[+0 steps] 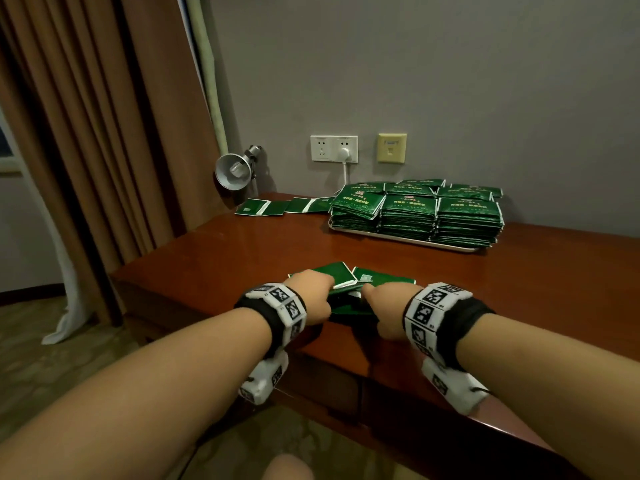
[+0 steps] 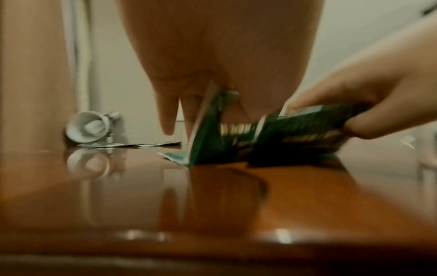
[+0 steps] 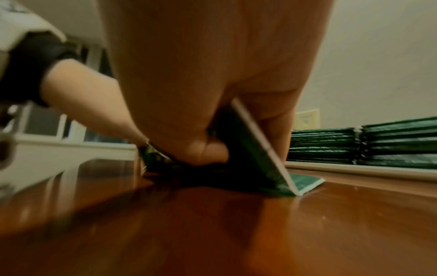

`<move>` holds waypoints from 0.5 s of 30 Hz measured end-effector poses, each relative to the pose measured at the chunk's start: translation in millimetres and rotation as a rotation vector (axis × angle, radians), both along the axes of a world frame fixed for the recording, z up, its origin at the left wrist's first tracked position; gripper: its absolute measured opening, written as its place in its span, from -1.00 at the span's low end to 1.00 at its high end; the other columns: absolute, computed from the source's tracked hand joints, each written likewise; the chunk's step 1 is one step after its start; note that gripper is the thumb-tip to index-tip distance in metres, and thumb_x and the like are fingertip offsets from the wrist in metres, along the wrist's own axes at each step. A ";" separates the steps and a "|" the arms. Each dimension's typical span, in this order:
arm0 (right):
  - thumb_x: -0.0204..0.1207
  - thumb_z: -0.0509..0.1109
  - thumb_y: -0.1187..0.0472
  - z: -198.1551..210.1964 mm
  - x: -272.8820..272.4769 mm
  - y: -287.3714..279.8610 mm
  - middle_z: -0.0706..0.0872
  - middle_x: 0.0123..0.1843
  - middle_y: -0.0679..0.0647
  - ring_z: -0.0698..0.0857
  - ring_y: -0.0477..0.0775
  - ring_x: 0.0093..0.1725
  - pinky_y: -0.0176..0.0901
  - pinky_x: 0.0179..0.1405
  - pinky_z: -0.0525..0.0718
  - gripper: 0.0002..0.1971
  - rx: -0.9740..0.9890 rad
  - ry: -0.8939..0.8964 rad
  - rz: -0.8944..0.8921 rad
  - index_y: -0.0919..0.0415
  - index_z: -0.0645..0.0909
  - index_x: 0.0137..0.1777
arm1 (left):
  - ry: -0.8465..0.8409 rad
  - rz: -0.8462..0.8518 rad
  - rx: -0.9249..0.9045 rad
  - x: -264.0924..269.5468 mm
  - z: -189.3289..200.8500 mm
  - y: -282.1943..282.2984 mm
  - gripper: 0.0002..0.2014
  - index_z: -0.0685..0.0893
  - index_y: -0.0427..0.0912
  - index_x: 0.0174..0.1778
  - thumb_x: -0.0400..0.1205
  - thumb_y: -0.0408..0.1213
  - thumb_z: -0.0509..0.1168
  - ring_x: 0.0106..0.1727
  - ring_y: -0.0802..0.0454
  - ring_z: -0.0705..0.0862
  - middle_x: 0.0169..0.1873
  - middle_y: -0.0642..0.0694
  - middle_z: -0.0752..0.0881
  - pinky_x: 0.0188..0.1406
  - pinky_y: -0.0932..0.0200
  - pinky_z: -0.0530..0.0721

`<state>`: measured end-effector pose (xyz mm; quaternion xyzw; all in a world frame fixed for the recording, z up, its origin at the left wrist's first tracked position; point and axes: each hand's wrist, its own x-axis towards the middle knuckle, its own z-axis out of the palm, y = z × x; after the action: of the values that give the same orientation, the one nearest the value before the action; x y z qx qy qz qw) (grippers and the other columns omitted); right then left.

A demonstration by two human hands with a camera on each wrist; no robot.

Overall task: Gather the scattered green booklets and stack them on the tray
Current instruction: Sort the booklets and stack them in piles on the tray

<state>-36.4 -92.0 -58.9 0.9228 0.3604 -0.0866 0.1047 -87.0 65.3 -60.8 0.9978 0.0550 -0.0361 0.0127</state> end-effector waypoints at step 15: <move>0.47 0.44 -0.09 12.1 42.1 -11.8 0.63 0.15 0.10 0.67 0.14 0.02 0.01 -0.03 0.73 -0.38 0.136 0.024 -0.256 0.17 0.37 0.43 | -0.150 0.246 -0.001 10.4 0.2 32.5 -0.59 0.47 -0.08 0.35 0.57 -0.17 0.28 0.17 -0.14 0.56 0.22 -0.15 0.50 0.12 -0.10 0.69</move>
<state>5.7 -103.7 -46.9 0.9651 0.2462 -0.0854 0.0257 -76.6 97.8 -60.6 0.9834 0.1756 0.0404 0.0218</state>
